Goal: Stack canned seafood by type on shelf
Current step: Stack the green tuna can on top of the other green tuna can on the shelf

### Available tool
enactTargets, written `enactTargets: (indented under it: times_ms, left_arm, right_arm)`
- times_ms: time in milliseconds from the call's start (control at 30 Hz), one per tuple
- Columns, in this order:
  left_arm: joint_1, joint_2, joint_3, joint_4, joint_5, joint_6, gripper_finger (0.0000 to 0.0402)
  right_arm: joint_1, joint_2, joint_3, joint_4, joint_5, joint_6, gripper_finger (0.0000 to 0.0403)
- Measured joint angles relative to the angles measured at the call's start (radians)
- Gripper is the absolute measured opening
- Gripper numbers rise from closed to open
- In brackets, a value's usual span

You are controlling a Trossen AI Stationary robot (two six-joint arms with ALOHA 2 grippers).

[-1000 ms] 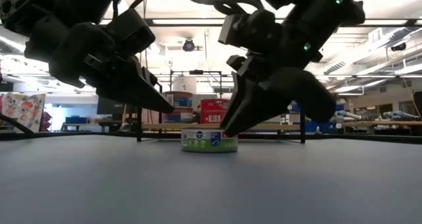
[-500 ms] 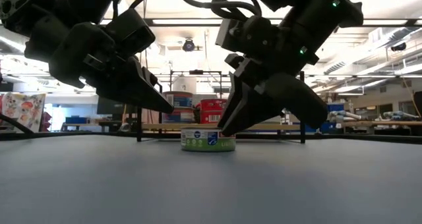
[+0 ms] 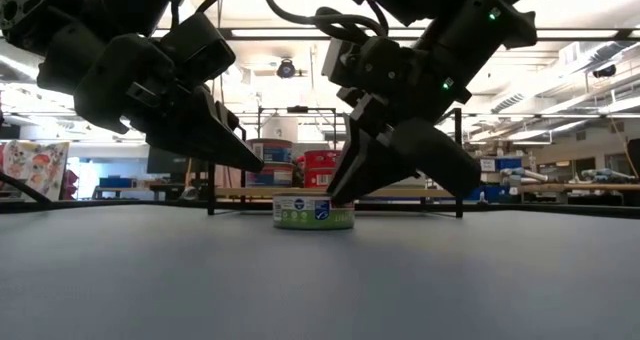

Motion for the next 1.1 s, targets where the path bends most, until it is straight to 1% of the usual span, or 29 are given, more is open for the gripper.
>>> enactTargets:
  times_ms: [200, 233, 333, 500, 633, 800, 900, 1000, 1100]
  left_arm:
    - [0.000, 0.000, 0.000, 0.001, 0.000, 0.000, 0.0001]
    - [0.000, 0.000, 0.000, 0.002, 0.000, 0.000, 0.0001]
    - [0.000, -0.006, 0.000, 0.005, -0.012, 0.000, 0.0001]
    - [0.000, -0.050, 0.000, -0.006, -0.037, 0.000, 0.0001]
    - [0.001, -0.090, 0.001, -0.025, -0.044, 0.006, 0.0001]
    - [0.001, -0.102, 0.001, -0.039, -0.051, 0.023, 0.0001]
    - [0.001, -0.102, 0.001, -0.040, -0.052, 0.022, 0.0001]
    - [0.001, -0.102, 0.001, -0.042, -0.052, 0.019, 0.0001]
    - [0.001, -0.104, 0.001, -0.045, -0.052, 0.003, 0.0001]
  right_arm:
    - [-0.004, 0.000, 0.002, 0.000, -0.011, -0.009, 0.0014]
    - [-0.004, 0.000, 0.002, 0.000, -0.016, -0.008, 0.0009]
    - [-0.004, -0.003, 0.002, -0.001, -0.020, 0.001, 0.0009]
    - [-0.004, -0.024, -0.002, -0.017, -0.045, 0.032, 0.0004]
    - [-0.012, -0.065, -0.002, -0.015, -0.106, 0.104, 0.0002]
    - [-0.033, -0.130, -0.002, -0.008, -0.170, 0.230, 0.0002]
    - [-0.062, -0.166, -0.002, -0.006, -0.223, 0.386, 0.0001]
    - [-0.110, -0.183, -0.002, -0.005, -0.329, 0.553, 0.0001]
    - [-0.155, -0.183, -0.001, -0.015, -0.424, 0.653, 0.0001]
